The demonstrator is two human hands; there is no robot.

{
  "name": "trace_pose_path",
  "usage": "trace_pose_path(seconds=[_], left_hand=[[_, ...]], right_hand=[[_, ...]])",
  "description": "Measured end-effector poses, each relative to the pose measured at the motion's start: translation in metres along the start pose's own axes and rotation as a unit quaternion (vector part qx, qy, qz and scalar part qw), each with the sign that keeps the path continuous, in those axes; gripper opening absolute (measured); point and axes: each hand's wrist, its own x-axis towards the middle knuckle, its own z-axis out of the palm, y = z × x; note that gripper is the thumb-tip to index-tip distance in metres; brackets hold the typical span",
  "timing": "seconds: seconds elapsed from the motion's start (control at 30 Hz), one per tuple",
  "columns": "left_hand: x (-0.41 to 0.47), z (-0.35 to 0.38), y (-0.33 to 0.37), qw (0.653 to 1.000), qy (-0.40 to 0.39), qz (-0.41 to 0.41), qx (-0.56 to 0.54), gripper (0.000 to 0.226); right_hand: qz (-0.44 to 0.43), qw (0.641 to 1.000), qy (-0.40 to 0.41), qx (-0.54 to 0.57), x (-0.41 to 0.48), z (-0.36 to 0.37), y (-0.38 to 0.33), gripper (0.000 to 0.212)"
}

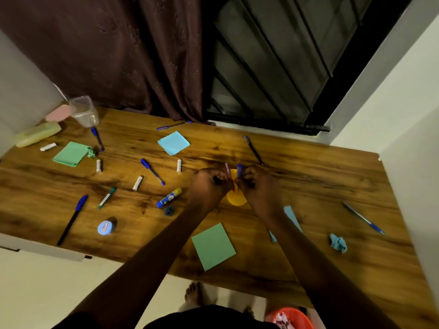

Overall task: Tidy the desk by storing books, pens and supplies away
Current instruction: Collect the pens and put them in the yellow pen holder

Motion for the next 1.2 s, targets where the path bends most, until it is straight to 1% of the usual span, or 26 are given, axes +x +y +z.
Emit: trace_pose_path(seconds=[0.17, 0.37, 0.47, 0.57, 0.67, 0.73, 0.8, 0.87, 0.93, 1.03, 1.1, 1.2], left_hand=[[0.011, 0.004, -0.020, 0.999, -0.033, 0.008, 0.029, 0.003], [0.017, 0.002, -0.023, 0.997, -0.034, 0.012, 0.068, 0.004], [0.018, -0.002, -0.024, 0.995, -0.027, 0.039, 0.083, 0.008], [0.022, -0.008, -0.022, 0.994, -0.016, 0.048, 0.093, 0.014], [0.030, -0.017, -0.016, 0.994, -0.001, 0.070, 0.089, 0.012], [0.035, -0.022, -0.008, 0.994, 0.011, 0.085, 0.072, 0.011], [0.042, -0.023, 0.002, 0.995, 0.006, 0.082, 0.054, 0.011], [0.051, -0.020, 0.014, 0.995, -0.011, 0.090, 0.047, 0.010], [0.063, -0.011, 0.025, 0.994, -0.030, 0.094, 0.055, 0.014], [0.083, 0.008, 0.040, 0.990, -0.057, 0.093, 0.088, 0.016], [0.107, 0.023, 0.044, 0.986, -0.072, 0.090, 0.124, 0.018], [0.154, 0.046, 0.039, 0.972, -0.128, 0.034, 0.194, 0.030]], right_hand=[[0.008, 0.998, -0.055, -0.036, 0.004, 0.005, 0.002, 0.011], [0.026, 0.997, -0.065, -0.024, 0.007, 0.006, 0.003, 0.016], [0.037, 0.997, -0.062, -0.016, 0.007, 0.005, -0.001, 0.020], [0.041, 0.998, -0.046, 0.001, 0.008, 0.001, -0.004, 0.022], [0.044, 0.999, -0.023, 0.022, 0.009, -0.004, -0.003, 0.022], [0.061, 0.997, 0.011, 0.037, 0.007, -0.010, 0.002, 0.021], [0.092, 0.992, 0.055, 0.069, 0.003, -0.018, 0.008, 0.017], [0.121, 0.981, 0.100, 0.110, -0.001, -0.027, 0.015, 0.016], [0.164, 0.958, 0.141, 0.186, -0.006, -0.037, 0.023, 0.013], [0.255, 0.888, 0.189, 0.332, -0.014, -0.054, 0.034, 0.009], [0.291, 0.857, 0.210, 0.370, -0.020, -0.066, 0.047, 0.012], [0.315, 0.841, 0.218, 0.382, -0.025, -0.079, 0.063, 0.017]])
